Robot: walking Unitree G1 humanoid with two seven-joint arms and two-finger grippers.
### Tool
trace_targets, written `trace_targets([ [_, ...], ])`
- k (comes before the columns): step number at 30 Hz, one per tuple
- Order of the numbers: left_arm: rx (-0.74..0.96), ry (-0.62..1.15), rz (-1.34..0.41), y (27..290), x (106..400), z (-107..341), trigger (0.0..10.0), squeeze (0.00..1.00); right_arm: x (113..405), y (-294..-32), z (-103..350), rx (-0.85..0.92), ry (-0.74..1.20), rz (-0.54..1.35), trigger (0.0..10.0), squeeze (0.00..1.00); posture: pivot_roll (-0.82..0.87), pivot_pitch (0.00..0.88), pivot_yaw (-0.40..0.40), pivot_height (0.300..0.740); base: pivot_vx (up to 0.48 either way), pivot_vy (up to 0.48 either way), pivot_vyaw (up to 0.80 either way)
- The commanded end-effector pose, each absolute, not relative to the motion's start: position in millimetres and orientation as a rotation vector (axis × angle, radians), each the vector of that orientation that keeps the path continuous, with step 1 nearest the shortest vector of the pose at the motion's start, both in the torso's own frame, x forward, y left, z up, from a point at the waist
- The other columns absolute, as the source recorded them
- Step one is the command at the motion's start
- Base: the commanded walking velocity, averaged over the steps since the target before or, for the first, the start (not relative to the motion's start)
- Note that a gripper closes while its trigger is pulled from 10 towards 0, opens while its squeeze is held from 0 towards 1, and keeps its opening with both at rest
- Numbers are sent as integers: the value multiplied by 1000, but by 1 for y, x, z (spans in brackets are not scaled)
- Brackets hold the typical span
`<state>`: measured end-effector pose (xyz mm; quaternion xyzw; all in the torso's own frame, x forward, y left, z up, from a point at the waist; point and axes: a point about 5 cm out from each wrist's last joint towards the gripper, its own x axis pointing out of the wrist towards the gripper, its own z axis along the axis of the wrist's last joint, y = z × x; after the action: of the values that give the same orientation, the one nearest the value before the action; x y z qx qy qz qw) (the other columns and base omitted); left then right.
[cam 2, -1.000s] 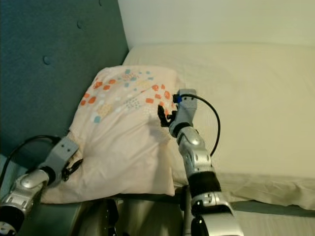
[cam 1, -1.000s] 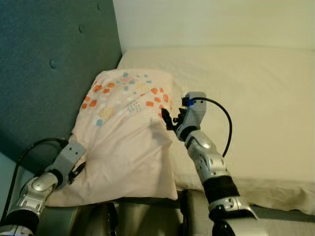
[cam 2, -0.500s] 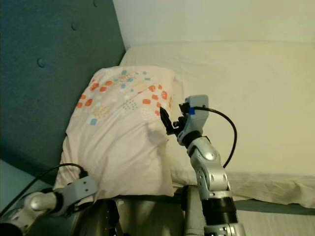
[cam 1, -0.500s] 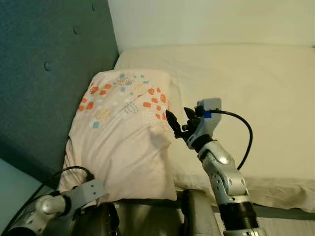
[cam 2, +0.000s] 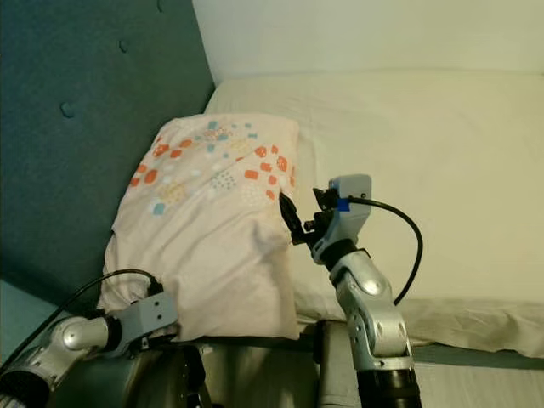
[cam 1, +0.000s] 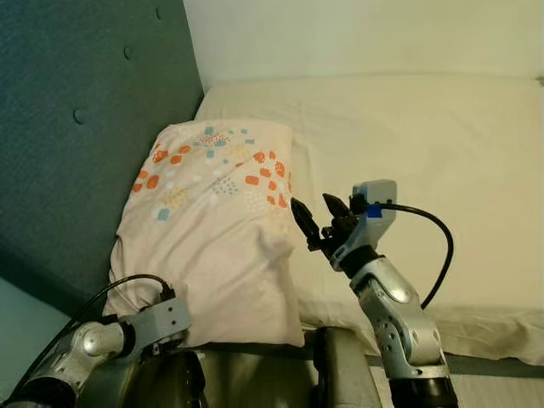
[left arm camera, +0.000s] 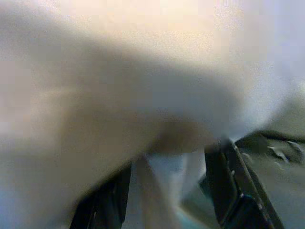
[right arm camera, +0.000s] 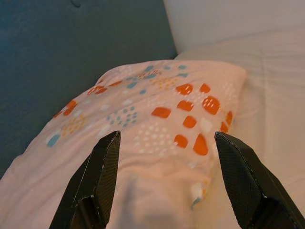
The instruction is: Clean up the room
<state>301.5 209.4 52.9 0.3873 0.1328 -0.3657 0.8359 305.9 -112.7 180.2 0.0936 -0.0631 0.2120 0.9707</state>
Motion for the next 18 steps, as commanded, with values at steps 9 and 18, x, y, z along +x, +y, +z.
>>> trace_targets([
  [9,914,124,-517,155,358,90,10000,0,301,-113,175,193,-92,352,10000,0,-143,266,60,586,0,0,0],
  [18,1125,72,-340,163,381,120,10000,0,302,-119,174,187,-79,310,10000,0,-140,265,71,586,0,0,0],
])
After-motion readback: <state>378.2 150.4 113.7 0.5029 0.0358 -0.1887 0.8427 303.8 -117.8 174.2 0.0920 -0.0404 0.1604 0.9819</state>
